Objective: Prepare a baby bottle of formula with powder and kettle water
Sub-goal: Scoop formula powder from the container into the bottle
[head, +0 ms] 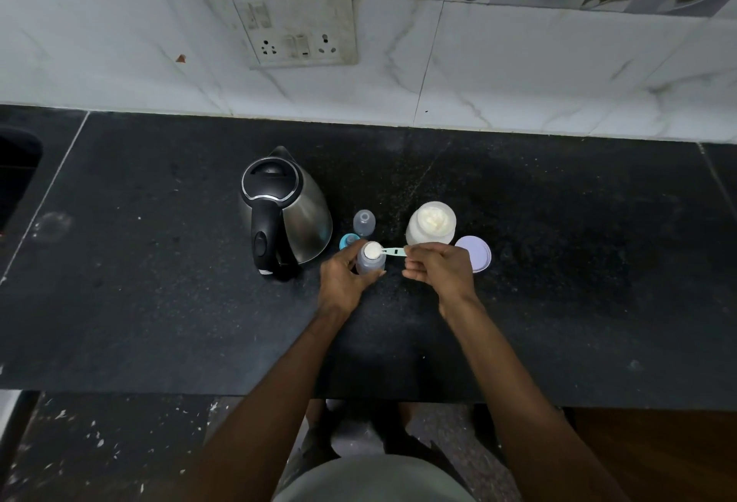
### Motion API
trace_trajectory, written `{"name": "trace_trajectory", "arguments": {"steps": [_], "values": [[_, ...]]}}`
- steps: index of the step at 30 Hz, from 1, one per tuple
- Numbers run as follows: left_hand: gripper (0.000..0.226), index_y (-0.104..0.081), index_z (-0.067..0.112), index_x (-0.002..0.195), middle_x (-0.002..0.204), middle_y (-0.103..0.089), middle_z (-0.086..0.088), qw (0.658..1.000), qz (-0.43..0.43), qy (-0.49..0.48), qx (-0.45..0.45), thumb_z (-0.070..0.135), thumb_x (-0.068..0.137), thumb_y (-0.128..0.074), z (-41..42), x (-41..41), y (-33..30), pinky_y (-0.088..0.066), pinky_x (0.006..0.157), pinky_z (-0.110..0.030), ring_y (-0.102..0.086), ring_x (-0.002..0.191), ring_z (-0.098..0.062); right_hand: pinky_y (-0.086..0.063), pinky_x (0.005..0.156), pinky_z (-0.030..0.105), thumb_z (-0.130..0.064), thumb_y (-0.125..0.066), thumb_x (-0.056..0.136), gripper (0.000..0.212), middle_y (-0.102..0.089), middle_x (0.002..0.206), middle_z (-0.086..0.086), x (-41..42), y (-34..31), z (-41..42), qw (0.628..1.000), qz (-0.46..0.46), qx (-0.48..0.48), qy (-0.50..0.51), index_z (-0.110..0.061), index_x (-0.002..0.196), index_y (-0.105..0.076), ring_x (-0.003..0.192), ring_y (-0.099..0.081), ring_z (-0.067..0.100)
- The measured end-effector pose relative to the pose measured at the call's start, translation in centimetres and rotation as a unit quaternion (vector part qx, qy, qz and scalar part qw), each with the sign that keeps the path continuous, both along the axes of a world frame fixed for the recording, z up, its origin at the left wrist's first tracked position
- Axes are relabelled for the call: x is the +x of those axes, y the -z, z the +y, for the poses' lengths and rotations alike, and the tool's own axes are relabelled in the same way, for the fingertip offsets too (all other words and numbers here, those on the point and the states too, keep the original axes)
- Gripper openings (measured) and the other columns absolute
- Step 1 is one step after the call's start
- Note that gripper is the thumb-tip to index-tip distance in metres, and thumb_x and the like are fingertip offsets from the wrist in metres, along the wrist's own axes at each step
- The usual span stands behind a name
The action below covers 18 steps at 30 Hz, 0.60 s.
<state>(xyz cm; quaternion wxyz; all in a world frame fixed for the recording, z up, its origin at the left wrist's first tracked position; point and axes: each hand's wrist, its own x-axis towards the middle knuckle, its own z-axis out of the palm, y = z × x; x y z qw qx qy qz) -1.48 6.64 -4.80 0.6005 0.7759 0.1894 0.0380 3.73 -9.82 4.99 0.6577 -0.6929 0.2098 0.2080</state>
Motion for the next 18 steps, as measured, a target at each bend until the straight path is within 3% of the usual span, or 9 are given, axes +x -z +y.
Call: {"name": "trace_trajectory", "arguments": {"steps": [10,14,18], "values": [[0.054,-0.075,0.022,0.126,0.118,-0.077,0.008,1.0,-0.006,0.006,0.01,0.013,0.076,-0.093,0.2,-0.1,0.0,-0.058,0.105,-0.039,-0.072,0.114,-0.01,-0.066,0.07,0.035,-0.01,-0.074,0.093,0.008,-0.077,0.074,0.006,-0.3,0.5,0.8,0.984,-0.111,-0.129,-0.054,-0.004,0.093,-0.079,0.064,-0.075,0.014],[0.054,-0.075,0.021,0.126,0.117,-0.076,0.01,1.0,-0.007,0.005,0.016,0.011,0.076,-0.093,0.1,-0.1,-0.4,-0.057,0.104,-0.035,-0.071,0.113,-0.008,-0.065,0.067,0.029,-0.015,-0.073,0.095,0.008,-0.077,0.076,0.003,-0.4,0.4,1.0,0.961,-0.177,-0.193,-0.093,-0.01,0.091,-0.078,0.062,-0.074,0.009],[0.053,-0.075,0.02,0.126,0.118,-0.077,0.01,1.0,-0.008,0.009,0.015,0.012,0.077,-0.093,0.1,-0.1,-0.4,-0.058,0.104,-0.035,-0.072,0.113,-0.007,-0.064,0.076,0.039,-0.015,-0.072,0.094,0.007,-0.077,0.079,-0.005,-0.9,0.8,1.0,0.926,-0.254,-0.233,-0.154,-0.016,0.092,-0.078,0.07,-0.074,0.009]]}}
